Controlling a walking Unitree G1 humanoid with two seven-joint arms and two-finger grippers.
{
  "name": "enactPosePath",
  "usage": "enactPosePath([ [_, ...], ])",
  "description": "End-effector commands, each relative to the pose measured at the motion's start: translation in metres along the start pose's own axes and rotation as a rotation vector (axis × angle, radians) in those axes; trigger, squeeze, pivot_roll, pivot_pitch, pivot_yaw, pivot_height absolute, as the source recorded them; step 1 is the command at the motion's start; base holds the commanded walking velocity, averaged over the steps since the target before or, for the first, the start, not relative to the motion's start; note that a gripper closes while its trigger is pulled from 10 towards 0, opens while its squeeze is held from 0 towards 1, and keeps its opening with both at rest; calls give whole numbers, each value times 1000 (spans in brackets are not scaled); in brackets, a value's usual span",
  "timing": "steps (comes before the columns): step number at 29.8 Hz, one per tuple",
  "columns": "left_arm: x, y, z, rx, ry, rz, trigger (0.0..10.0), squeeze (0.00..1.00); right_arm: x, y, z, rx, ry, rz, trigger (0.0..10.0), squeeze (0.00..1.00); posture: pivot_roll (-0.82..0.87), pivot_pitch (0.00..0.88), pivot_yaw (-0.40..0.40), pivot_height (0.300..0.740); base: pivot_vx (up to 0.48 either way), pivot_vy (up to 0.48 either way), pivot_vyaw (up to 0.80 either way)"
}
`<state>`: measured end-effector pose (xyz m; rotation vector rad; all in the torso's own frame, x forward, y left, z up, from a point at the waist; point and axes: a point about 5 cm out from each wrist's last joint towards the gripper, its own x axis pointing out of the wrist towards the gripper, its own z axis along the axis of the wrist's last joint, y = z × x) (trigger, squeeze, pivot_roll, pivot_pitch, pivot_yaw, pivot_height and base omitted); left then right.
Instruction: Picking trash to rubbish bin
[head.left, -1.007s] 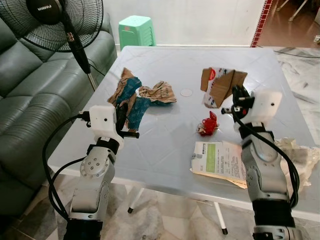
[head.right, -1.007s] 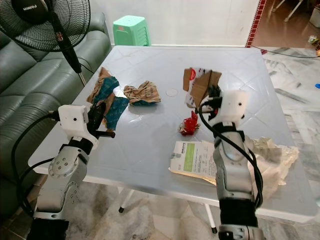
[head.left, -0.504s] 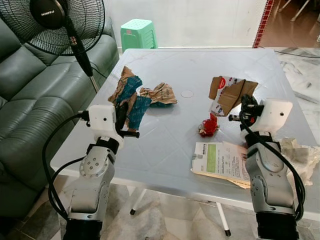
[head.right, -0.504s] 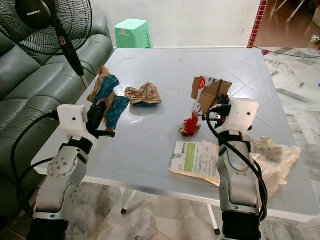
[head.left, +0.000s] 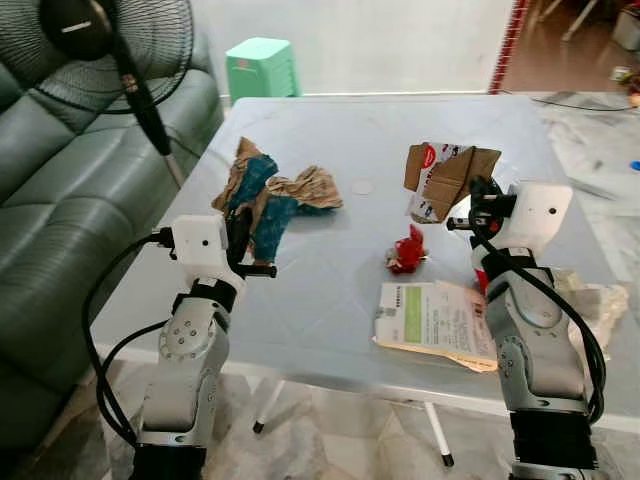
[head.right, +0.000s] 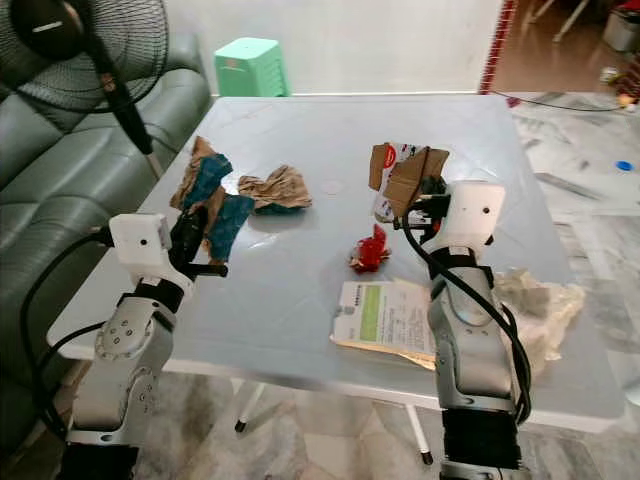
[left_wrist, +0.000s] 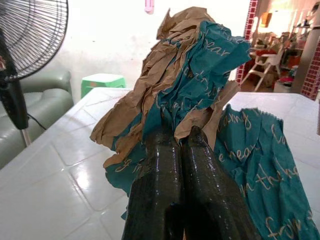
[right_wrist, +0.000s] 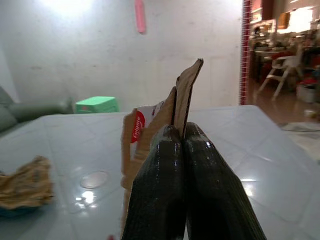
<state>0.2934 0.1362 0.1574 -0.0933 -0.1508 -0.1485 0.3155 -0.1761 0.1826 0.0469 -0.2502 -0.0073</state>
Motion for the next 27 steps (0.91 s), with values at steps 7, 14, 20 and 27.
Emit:
enactPosePath([
  [7,-1,6,4,3,-14,24,10000,0,3,6,-1,5,12,29,10000,0,18,0,24,740,0,0,0],
  [14,-1,4,4,-4,-15,20,10000,0,3,6,0,3,14,36,10000,0,16,0,21,740,0,0,0],
  [20,-1,2,2,-12,-11,20,10000,0,4,5,0,3,18,34,10000,0,13,3,17,740,0,0,0],
  [27,-2,1,1,-13,-5,19,10000,0,3,6,-1,5,23,35,10000,0,10,11,14,740,-116,0,0],
])
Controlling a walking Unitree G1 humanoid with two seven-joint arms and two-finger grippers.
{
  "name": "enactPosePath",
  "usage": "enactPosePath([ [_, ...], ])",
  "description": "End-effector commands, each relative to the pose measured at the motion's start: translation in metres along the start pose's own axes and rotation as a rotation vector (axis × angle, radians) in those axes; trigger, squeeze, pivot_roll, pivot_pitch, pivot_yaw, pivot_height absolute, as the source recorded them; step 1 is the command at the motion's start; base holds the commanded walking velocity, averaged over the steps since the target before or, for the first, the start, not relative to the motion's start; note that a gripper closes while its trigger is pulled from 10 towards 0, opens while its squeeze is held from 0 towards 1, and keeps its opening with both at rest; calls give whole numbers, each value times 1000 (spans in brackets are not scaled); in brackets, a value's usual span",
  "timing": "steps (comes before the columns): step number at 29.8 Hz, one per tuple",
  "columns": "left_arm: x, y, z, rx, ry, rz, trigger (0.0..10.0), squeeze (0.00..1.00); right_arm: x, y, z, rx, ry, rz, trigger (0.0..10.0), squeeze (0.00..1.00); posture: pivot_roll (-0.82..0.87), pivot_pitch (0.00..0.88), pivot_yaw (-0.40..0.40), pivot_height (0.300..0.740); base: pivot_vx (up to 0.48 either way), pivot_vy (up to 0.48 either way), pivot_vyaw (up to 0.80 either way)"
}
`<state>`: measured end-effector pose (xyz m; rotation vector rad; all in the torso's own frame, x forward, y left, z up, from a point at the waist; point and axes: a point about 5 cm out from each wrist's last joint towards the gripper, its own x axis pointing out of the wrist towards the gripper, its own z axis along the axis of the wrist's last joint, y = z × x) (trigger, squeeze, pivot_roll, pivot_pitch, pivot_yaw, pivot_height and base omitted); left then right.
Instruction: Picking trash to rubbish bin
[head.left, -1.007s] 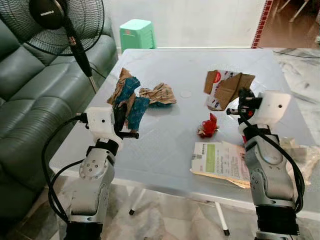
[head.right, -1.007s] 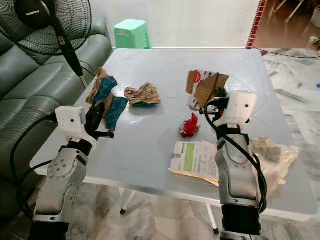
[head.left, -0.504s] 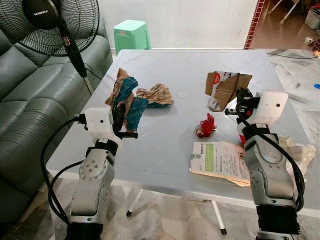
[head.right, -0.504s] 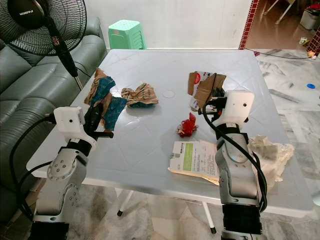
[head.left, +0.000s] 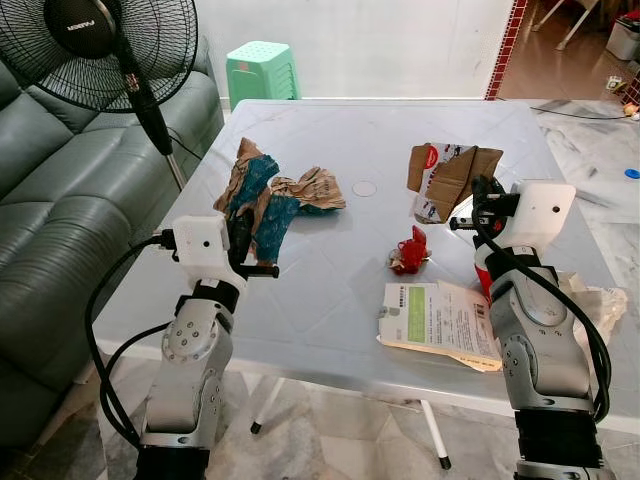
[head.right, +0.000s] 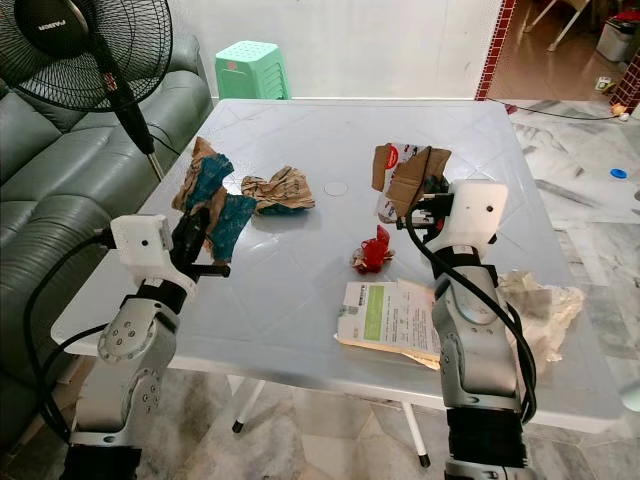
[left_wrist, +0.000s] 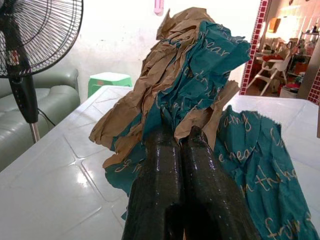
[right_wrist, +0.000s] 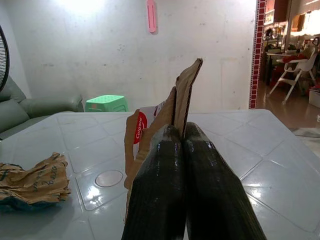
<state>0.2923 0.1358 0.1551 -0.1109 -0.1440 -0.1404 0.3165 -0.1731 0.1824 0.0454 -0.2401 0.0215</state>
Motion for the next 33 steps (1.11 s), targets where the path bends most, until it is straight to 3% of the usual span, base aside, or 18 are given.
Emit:
enactPosePath([
  [1,-1,1,3,5,-10,9,10000,0,2,3,0,2,13,7,10000,0,8,13,14,740,-270,0,0],
  [33,0,0,2,4,-5,6,10000,0,3,1,-1,10,22,-3,10000,0,4,17,16,740,-329,0,0],
])
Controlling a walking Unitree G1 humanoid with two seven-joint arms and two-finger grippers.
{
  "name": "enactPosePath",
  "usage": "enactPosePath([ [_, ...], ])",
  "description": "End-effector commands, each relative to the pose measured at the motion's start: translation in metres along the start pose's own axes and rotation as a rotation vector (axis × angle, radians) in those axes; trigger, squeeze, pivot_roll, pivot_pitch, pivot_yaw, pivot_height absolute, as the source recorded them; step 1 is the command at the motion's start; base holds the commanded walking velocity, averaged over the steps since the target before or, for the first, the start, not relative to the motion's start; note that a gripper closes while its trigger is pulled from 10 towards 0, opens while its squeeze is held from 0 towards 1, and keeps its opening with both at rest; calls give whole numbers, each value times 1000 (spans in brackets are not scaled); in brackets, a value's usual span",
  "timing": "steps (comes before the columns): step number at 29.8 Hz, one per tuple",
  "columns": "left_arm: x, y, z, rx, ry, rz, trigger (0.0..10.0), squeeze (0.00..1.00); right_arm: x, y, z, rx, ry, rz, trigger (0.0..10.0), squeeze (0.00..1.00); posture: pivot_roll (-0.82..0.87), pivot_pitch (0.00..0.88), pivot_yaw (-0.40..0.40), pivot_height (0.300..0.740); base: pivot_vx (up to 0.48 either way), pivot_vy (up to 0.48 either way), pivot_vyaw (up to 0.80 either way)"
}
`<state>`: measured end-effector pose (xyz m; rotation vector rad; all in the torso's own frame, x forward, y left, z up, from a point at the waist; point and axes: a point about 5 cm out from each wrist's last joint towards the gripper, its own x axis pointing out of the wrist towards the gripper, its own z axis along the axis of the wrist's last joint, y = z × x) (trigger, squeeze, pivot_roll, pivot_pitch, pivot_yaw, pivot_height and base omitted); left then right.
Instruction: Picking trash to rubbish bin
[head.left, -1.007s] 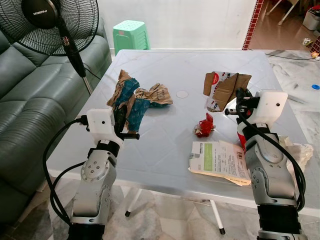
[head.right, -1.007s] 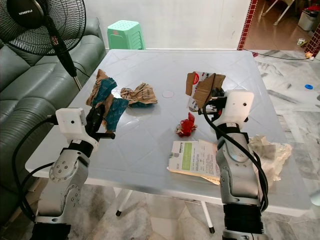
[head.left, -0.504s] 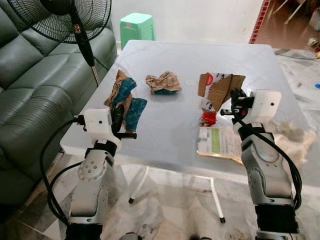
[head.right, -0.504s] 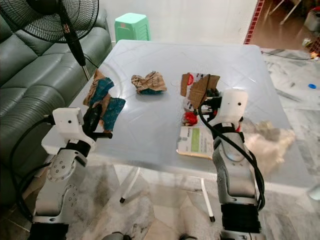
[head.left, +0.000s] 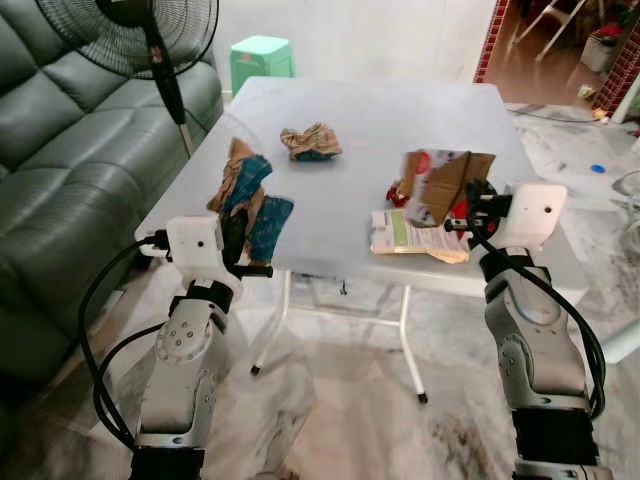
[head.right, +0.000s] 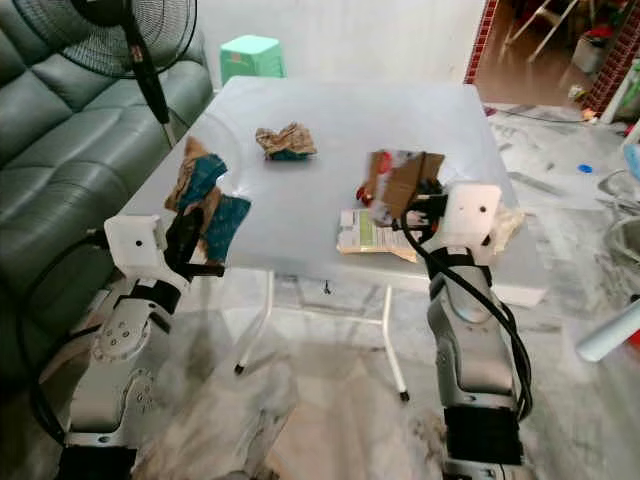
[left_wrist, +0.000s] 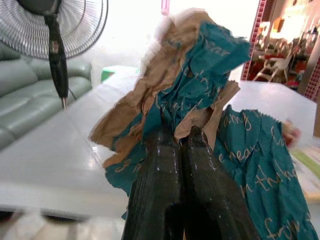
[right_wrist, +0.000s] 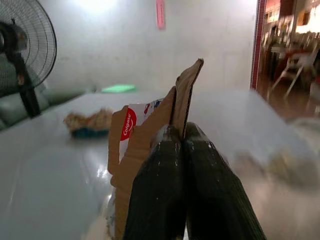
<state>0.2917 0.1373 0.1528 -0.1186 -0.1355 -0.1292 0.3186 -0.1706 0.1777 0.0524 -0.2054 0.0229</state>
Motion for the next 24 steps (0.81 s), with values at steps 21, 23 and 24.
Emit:
enactPosePath([
  [21,2,-4,5,1,-25,-35,10000,0,1,-4,4,-4,-11,-15,10000,0,-6,25,23,740,-192,0,-23],
  [23,2,-4,5,-1,-23,-36,10000,0,1,-4,4,-6,-9,-16,10000,0,-7,26,25,740,0,0,-516],
  [24,2,-4,5,-1,-22,-35,10000,0,1,-4,4,-6,-8,-17,10000,0,-7,26,25,740,0,0,-800],
])
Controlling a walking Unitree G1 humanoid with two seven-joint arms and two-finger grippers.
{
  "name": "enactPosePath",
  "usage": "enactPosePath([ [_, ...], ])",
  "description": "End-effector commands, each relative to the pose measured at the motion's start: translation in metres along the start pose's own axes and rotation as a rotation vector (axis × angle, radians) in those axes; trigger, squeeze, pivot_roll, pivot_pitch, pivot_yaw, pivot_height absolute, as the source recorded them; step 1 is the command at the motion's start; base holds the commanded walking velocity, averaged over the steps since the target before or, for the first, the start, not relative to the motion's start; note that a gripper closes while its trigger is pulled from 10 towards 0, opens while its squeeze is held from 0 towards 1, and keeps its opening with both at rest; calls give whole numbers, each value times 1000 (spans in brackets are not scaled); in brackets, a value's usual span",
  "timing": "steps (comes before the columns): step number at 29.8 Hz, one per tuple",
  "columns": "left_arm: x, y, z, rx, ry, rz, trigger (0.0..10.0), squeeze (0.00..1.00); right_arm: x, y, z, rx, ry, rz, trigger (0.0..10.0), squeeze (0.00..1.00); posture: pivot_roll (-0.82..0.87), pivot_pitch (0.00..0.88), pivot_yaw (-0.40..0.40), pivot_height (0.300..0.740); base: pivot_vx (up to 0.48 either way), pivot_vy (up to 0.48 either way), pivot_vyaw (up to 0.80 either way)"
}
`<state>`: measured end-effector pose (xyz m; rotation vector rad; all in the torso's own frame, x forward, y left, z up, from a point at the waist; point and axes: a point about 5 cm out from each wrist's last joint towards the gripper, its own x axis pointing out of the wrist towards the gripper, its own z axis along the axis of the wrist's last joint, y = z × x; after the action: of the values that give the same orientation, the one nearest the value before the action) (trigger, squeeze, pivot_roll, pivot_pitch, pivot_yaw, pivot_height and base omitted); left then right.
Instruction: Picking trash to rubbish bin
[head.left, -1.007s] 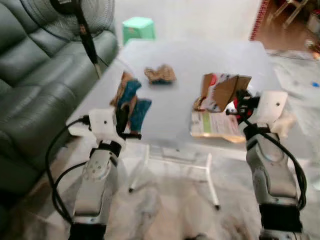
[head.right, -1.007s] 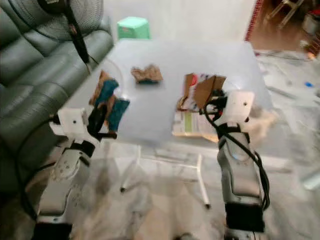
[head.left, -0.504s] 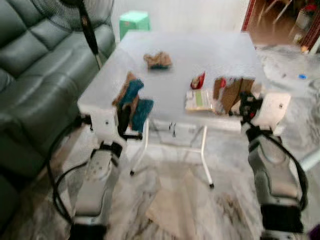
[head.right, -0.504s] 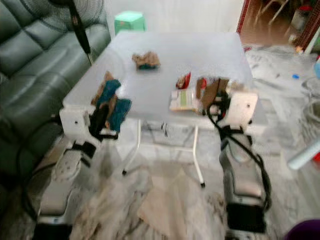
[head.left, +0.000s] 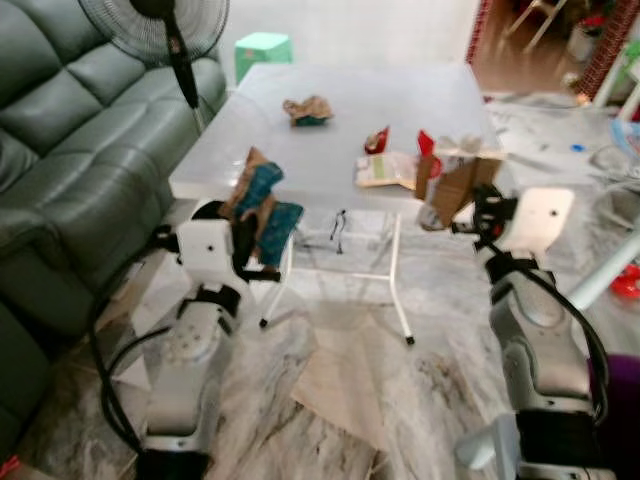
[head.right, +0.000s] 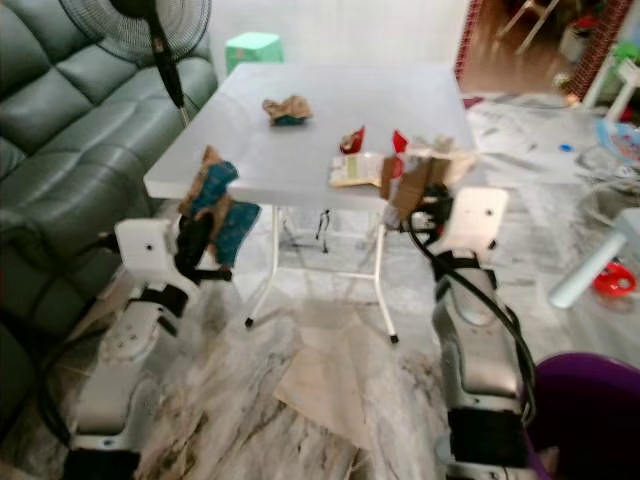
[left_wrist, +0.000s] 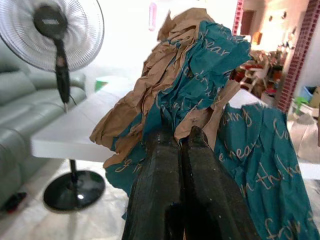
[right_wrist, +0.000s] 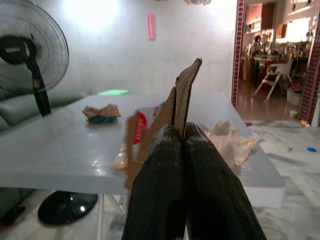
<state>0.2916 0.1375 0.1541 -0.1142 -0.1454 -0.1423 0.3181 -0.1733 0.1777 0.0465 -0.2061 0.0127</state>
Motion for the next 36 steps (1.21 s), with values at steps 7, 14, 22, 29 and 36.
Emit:
enactPosePath([
  [7,3,-2,5,-6,-19,-26,10000,0,2,-1,3,1,-4,-6,10000,0,-7,25,26,740,0,0,-800],
  [14,3,-4,4,-7,-17,-39,10000,0,2,-1,3,-3,-3,0,10000,0,-8,21,25,740,0,0,-800],
  [22,4,-2,3,3,-7,-39,10000,0,4,1,3,-3,-4,5,10000,0,-6,16,26,740,0,0,-800],
  [29,5,3,3,22,0,-27,10000,0,4,2,2,-2,-4,8,10000,0,-5,18,28,740,209,0,-800],
  [36,4,2,0,11,13,-27,10000,0,3,2,1,-2,1,7,10000,0,-5,18,29,740,44,0,-800],
])
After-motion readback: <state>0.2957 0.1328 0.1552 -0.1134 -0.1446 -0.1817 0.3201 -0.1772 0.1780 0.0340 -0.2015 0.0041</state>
